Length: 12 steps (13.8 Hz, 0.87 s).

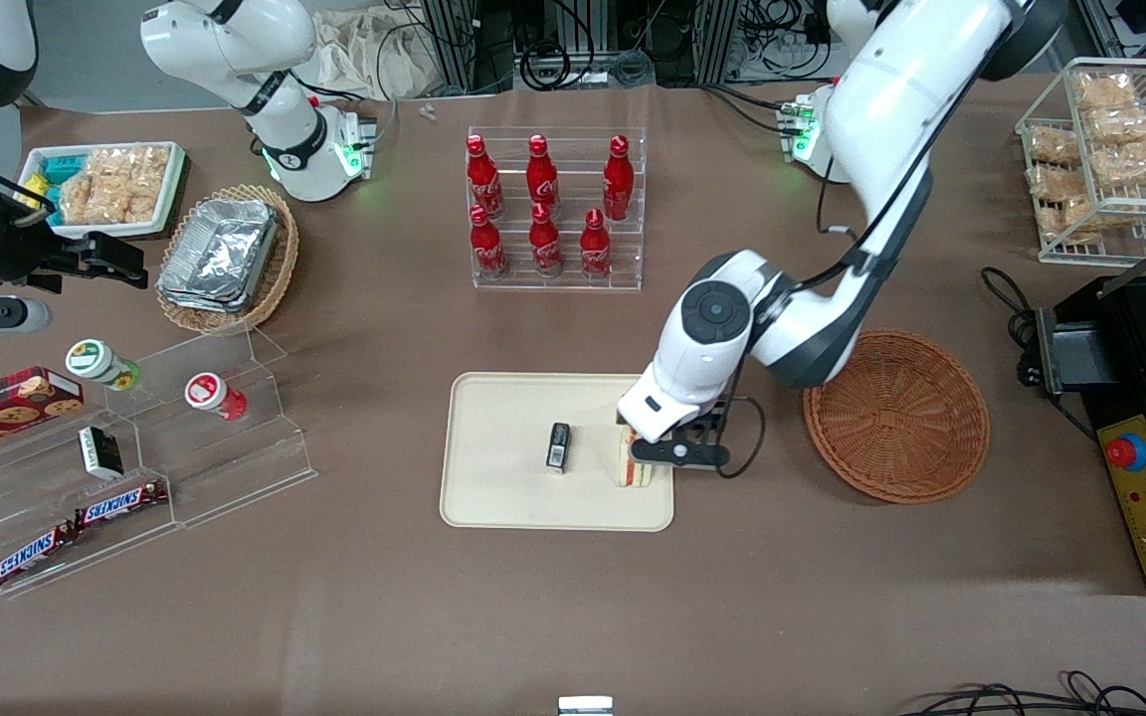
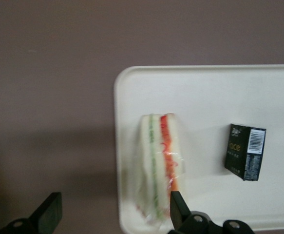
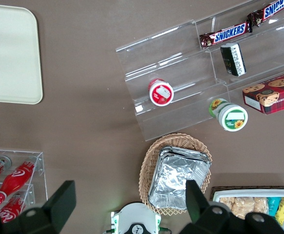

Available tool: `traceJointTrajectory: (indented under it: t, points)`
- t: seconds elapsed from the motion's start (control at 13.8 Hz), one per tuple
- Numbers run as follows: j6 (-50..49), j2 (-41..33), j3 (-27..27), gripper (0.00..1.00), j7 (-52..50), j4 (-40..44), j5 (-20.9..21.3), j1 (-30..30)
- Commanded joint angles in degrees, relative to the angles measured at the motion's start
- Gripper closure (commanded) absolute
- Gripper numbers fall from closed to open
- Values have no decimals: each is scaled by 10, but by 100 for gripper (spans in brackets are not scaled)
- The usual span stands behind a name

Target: Place sandwich from basket to tray

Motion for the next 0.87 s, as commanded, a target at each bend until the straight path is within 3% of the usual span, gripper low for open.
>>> traceJointTrajectory:
  t: [0.0, 0.22, 0.29, 0.58, 0.8]
  points:
    - [-108, -91, 0, 0, 27, -16, -51, 28]
    - [-235, -172, 2, 0, 160, -15, -143, 87]
    - [-283, -200, 11, 0, 195, -14, -153, 94]
    - [-372, -308, 95, 0, 219, -20, -154, 95]
    - [-420, -362, 159, 0, 305, -20, -154, 95]
